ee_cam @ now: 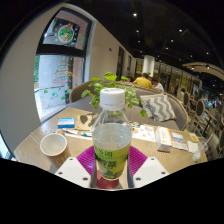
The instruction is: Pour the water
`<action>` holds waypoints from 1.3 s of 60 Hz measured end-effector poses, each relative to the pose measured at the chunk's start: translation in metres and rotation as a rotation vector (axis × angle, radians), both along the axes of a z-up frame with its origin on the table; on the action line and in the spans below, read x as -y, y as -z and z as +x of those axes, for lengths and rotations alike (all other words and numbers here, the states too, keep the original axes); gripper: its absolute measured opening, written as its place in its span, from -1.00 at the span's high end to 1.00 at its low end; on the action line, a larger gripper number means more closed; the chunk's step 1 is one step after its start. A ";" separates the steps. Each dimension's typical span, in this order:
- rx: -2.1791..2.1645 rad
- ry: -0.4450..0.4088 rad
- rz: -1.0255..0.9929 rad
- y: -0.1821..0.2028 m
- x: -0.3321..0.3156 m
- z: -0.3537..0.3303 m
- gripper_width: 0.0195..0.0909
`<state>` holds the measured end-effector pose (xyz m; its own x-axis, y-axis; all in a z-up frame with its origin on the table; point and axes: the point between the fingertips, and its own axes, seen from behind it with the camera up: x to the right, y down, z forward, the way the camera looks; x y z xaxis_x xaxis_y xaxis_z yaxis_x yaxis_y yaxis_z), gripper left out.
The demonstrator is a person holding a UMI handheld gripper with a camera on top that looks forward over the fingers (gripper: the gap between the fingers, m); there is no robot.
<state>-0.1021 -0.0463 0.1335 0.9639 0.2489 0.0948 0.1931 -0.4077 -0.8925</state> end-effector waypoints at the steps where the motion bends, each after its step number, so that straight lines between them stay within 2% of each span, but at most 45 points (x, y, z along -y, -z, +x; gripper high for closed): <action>1: -0.008 0.003 0.000 0.004 0.000 0.000 0.38; 20: -0.081 0.019 -0.048 0.068 -0.001 -0.008 0.32; 25: -0.088 0.030 -0.013 0.064 -0.002 -0.008 0.31; 32: -0.094 0.051 -0.022 0.064 0.000 -0.007 0.14; 35: -0.094 0.059 -0.052 0.066 0.002 -0.004 0.05; 37: -0.096 0.067 -0.078 0.066 0.005 -0.003 -0.09; 39: -0.103 0.067 -0.093 0.063 0.010 -0.004 -0.35; 42: -0.113 0.072 -0.112 0.055 0.019 -0.004 -0.88; 45: -0.106 0.086 -0.131 0.044 0.031 -0.001 -0.79; 48: -0.095 0.110 -0.145 0.030 0.046 0.004 -0.86; 62: -0.035 0.155 -0.185 -0.047 0.150 -0.002 -0.84; 70: -0.051 0.191 -0.209 -0.074 0.195 -0.012 -0.84; 78: -0.081 0.228 -0.208 -0.086 0.210 -0.017 -0.84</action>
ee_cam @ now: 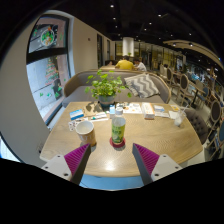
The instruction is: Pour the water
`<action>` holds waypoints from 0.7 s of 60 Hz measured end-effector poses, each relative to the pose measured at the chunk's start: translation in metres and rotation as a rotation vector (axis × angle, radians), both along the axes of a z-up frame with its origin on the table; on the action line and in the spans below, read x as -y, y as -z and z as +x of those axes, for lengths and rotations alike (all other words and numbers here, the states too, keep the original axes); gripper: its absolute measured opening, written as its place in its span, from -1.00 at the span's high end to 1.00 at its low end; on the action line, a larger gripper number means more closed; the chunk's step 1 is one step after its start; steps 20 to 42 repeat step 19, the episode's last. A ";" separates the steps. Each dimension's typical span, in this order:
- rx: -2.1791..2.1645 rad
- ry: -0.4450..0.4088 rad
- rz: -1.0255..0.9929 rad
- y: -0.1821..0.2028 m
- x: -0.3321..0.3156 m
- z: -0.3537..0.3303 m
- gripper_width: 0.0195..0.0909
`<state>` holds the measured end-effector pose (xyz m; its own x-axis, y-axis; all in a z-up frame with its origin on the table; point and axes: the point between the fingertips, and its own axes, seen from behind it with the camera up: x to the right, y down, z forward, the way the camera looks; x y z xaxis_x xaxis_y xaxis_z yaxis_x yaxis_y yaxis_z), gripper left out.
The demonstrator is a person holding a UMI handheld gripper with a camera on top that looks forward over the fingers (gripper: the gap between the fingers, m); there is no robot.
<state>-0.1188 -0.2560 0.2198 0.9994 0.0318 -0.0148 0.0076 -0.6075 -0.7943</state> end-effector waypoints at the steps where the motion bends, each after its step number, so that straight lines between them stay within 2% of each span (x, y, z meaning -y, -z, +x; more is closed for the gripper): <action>1: -0.005 0.004 -0.003 0.000 0.001 0.000 -0.84; 42: 0.050 0.012 0.015 -0.010 0.006 0.009 -0.84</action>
